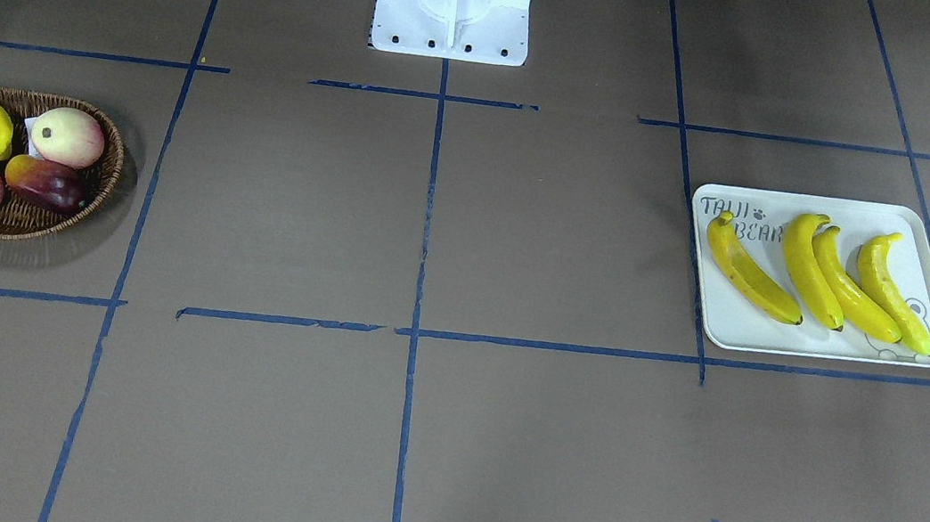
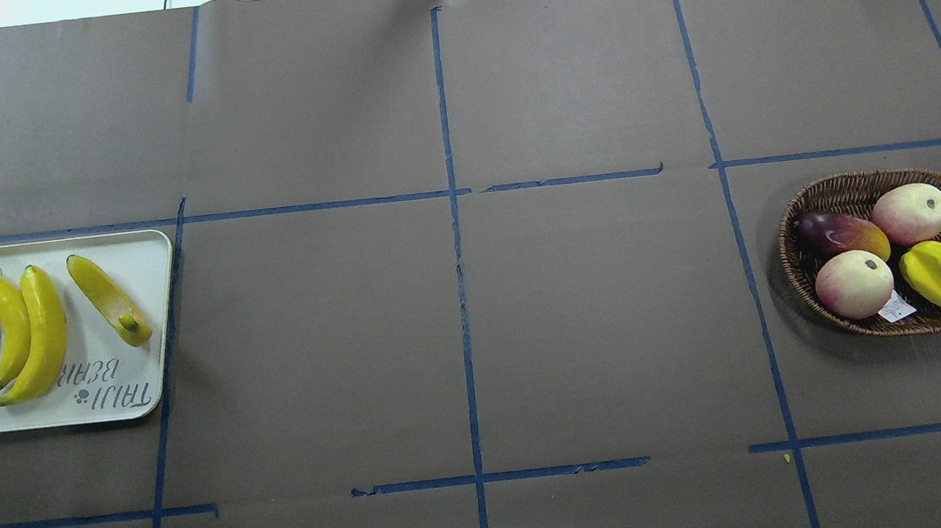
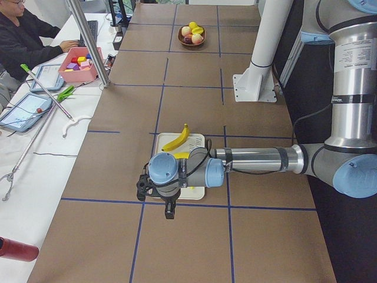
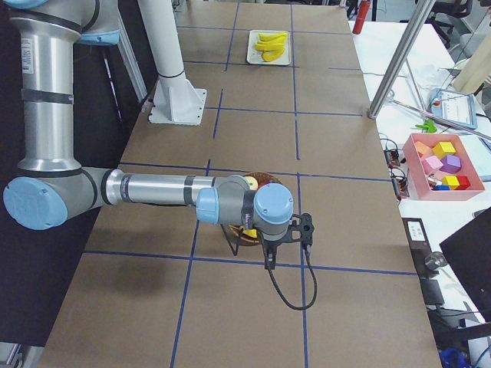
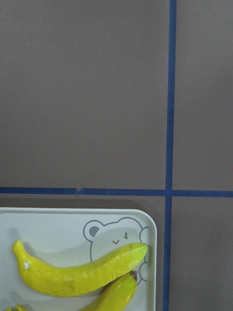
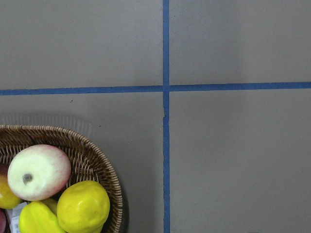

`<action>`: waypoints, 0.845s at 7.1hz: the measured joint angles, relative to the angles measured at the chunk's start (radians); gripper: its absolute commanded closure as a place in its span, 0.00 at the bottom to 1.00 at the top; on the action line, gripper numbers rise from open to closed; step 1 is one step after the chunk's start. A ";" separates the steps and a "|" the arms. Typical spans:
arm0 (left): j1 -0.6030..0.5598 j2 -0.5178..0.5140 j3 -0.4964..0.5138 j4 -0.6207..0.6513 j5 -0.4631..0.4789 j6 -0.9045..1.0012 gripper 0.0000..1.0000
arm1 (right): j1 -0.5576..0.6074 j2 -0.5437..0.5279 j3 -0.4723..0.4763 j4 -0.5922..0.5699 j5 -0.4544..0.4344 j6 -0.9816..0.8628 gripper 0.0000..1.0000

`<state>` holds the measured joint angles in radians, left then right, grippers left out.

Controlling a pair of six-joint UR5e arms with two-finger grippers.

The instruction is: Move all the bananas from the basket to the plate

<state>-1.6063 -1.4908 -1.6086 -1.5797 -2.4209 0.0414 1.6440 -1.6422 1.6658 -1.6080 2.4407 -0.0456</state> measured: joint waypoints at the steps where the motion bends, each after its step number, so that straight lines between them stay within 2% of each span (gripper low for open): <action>1: 0.000 0.000 0.000 -0.001 0.000 0.000 0.00 | 0.001 -0.004 -0.001 -0.005 0.000 -0.001 0.00; 6: 0.000 -0.002 0.003 -0.002 0.000 0.000 0.00 | 0.002 -0.005 -0.018 0.000 -0.003 -0.004 0.00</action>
<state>-1.6061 -1.4925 -1.6061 -1.5814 -2.4206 0.0419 1.6460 -1.6475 1.6480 -1.6079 2.4375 -0.0500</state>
